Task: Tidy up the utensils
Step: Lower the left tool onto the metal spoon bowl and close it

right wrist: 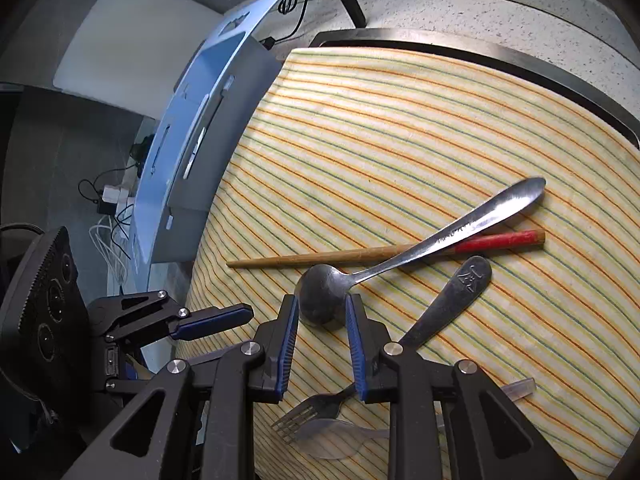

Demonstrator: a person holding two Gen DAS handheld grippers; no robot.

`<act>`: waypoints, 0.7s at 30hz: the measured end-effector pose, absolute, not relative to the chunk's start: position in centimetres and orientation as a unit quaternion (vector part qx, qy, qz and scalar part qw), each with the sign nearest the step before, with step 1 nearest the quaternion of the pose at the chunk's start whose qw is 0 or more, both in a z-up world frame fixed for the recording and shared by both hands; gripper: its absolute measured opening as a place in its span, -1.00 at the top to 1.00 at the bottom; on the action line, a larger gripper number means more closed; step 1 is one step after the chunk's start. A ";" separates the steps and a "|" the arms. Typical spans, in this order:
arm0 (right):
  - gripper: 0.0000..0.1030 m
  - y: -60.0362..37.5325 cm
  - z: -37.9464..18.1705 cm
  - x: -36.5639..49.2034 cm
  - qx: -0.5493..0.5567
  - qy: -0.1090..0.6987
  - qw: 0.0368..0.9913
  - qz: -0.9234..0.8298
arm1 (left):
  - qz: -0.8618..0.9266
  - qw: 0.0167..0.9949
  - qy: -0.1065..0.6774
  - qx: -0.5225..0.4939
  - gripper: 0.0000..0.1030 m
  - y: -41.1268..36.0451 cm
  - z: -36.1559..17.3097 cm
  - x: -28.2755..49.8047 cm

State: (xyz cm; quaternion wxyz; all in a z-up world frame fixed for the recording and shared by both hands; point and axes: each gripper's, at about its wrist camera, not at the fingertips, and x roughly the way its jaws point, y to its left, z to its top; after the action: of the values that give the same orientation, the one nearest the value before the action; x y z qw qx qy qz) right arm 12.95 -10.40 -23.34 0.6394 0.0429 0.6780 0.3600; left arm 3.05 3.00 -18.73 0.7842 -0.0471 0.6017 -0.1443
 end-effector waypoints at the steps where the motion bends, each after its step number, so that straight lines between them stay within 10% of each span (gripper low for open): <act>1: 0.57 -10.7 -23.3 13.0 0.047 0.678 0.641 0.357 | -0.146 0.785 0.600 -0.042 0.59 2.8 -18.7 3.2; 21: 0.56 -15.1 -25.0 16.0 0.205 0.683 0.646 0.273 | -0.153 0.787 0.593 0.072 0.27 -1.2 -20.3 6.1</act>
State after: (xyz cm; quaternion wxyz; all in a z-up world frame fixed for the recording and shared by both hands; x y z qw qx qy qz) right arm 16.01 -15.06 -24.96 0.6457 0.2055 0.6829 0.2730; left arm 6.10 -1.17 -20.27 0.7875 0.0718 0.5927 -0.1530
